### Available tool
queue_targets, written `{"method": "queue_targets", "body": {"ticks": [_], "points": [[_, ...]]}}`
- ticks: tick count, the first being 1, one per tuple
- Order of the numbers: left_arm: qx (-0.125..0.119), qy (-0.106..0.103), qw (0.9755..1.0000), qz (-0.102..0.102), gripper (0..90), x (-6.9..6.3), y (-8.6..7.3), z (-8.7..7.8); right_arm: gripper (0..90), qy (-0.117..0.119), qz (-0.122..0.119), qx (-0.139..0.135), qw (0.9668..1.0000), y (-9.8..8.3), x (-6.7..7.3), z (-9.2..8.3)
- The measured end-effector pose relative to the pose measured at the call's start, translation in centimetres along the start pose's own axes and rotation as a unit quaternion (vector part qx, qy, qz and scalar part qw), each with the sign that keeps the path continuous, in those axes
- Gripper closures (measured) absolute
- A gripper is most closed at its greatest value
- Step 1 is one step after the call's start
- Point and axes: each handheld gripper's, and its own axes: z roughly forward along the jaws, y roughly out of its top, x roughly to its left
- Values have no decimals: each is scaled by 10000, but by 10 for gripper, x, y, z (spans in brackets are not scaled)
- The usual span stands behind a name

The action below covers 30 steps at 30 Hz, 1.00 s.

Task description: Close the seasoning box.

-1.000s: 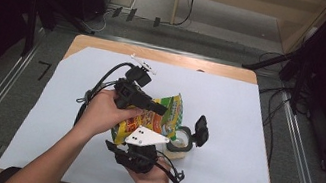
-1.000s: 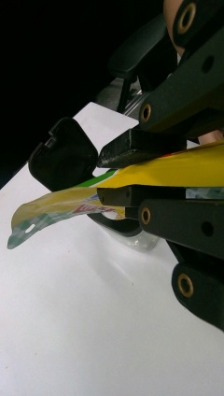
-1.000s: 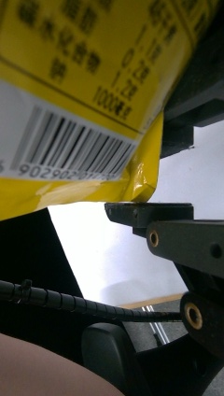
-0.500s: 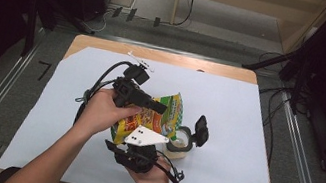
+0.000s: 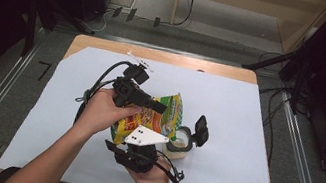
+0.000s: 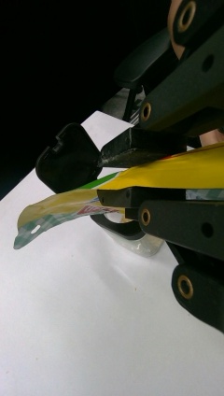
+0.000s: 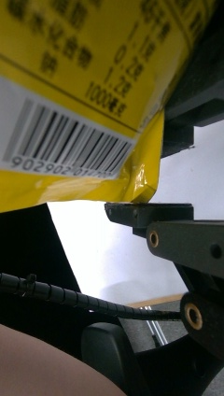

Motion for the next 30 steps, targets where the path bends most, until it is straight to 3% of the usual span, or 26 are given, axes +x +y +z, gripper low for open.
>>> {"method": "queue_targets", "body": {"ticks": [16,30], "points": [[-53,-65,9999,-67,796,1,0,1,701,29,64,-16,10000,0,0,-1],[-80,-32,10000,9,798,-2,0,4,705,-62,46,-11,10000,-3,-3,-1]]}}
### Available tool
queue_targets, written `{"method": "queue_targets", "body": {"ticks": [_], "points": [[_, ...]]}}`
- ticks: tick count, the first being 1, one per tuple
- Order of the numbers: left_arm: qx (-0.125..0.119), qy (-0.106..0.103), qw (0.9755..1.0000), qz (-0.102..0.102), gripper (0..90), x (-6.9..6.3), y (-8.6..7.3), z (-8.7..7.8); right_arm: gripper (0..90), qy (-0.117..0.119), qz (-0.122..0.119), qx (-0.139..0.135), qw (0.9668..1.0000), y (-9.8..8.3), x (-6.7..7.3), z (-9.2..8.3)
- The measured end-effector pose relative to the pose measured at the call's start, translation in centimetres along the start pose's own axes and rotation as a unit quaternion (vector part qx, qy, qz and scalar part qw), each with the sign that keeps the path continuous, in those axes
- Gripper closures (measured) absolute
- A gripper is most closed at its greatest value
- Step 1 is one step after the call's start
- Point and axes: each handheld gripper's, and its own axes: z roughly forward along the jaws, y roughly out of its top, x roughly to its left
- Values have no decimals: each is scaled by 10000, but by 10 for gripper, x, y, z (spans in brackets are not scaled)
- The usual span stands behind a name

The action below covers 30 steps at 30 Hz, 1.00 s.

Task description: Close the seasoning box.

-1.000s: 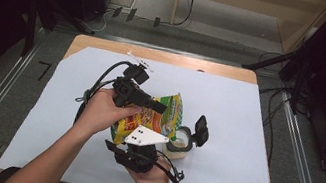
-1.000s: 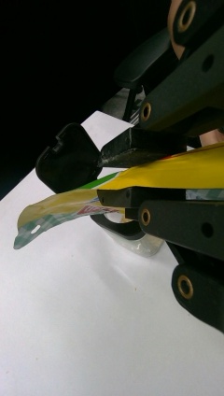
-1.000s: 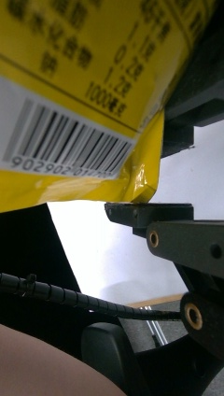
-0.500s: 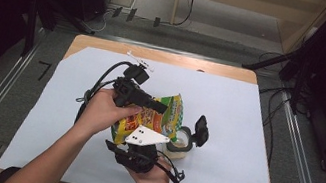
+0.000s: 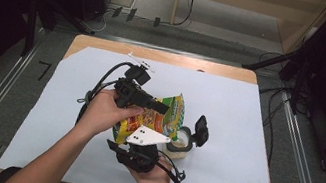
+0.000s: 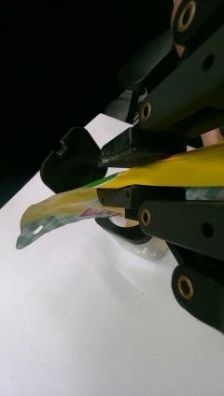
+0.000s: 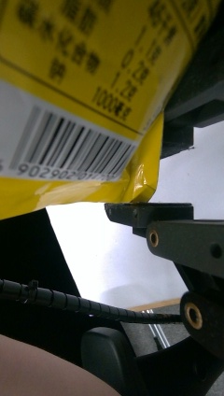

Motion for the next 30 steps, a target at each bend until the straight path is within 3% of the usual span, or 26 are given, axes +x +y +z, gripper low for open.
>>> {"method": "queue_targets", "body": {"ticks": [30], "points": [[25,114,9999,76,794,-4,3,6,713,27,144,21,9999,-1,-3,0]]}}
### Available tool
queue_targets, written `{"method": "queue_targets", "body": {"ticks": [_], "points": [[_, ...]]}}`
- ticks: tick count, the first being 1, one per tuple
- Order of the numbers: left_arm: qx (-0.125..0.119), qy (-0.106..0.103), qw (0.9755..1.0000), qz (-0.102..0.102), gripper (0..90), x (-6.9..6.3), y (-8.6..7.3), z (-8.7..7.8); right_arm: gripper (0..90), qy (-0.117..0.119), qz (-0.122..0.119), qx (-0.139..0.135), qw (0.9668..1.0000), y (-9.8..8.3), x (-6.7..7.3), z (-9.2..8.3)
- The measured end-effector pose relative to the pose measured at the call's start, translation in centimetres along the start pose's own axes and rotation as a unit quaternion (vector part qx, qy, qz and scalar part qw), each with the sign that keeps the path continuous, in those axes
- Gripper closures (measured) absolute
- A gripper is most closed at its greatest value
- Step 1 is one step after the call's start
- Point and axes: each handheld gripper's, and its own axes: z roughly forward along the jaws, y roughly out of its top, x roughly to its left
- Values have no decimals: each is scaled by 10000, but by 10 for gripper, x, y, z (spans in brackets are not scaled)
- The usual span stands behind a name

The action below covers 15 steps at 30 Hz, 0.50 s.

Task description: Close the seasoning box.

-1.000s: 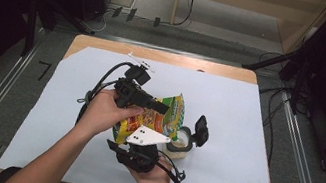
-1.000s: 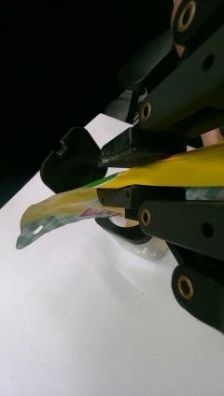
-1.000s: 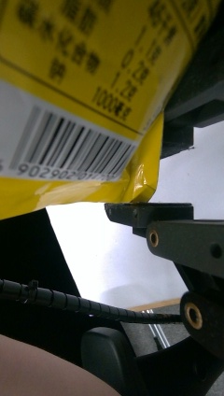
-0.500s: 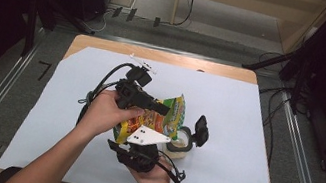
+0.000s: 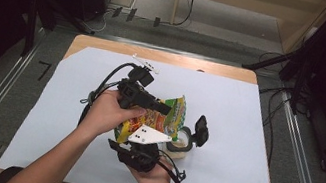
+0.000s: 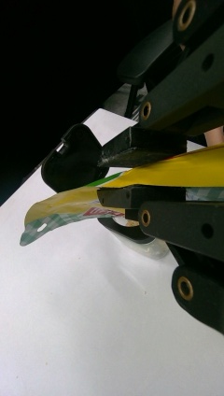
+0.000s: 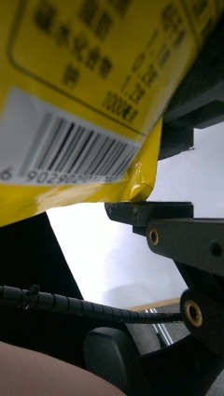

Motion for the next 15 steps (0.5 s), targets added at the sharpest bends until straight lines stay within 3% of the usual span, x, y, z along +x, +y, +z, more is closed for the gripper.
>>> {"method": "queue_targets", "body": {"ticks": [7,15], "points": [[18,-46,10000,-75,795,2,1,1,710,-7,11,18,10000,1,1,-1],[12,-21,10000,-17,795,1,2,1,710,-33,-12,13,10000,1,0,-2]]}}
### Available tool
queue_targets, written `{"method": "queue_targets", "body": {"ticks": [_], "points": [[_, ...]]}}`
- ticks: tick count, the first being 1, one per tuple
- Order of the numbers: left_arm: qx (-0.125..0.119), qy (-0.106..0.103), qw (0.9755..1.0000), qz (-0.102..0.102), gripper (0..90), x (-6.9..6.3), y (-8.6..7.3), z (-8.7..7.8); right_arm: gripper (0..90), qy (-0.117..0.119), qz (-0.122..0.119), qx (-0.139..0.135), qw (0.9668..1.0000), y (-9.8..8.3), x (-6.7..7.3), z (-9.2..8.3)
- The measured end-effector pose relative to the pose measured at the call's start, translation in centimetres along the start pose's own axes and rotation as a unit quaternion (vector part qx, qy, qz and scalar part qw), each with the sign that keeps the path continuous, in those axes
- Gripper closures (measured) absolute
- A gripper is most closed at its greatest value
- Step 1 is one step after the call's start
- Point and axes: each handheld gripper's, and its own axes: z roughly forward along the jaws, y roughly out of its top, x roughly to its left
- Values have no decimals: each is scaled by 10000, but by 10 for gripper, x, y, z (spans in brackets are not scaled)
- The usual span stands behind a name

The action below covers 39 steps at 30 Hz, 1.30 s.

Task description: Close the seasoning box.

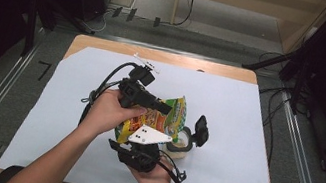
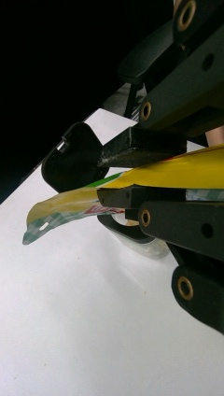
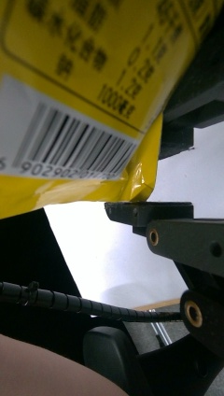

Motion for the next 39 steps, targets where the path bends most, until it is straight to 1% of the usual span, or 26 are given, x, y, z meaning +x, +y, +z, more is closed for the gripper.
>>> {"method": "queue_targets", "body": {"ticks": [4,6,10,14,20,33,39], "points": [[-38,6,10000,10,795,1,1,0,711,-7,-16,14,10000,1,-1,0],[-29,15,10000,-34,795,2,1,0,710,15,7,39,10000,1,-3,0],[-32,7,10000,-40,794,3,1,0,710,31,12,40,10000,1,-3,1],[-60,1,10000,-7,794,3,1,-1,710,19,-20,42,10000,2,-3,1],[-150,18,9999,-31,794,5,1,-4,709,14,-81,81,9999,5,-5,1],[-124,40,9999,-19,793,5,1,-2,709,9,-58,100,9999,4,-5,2],[-117,16,9999,-30,793,5,1,-1,708,-4,-49,113,9999,3,-5,1]]}}
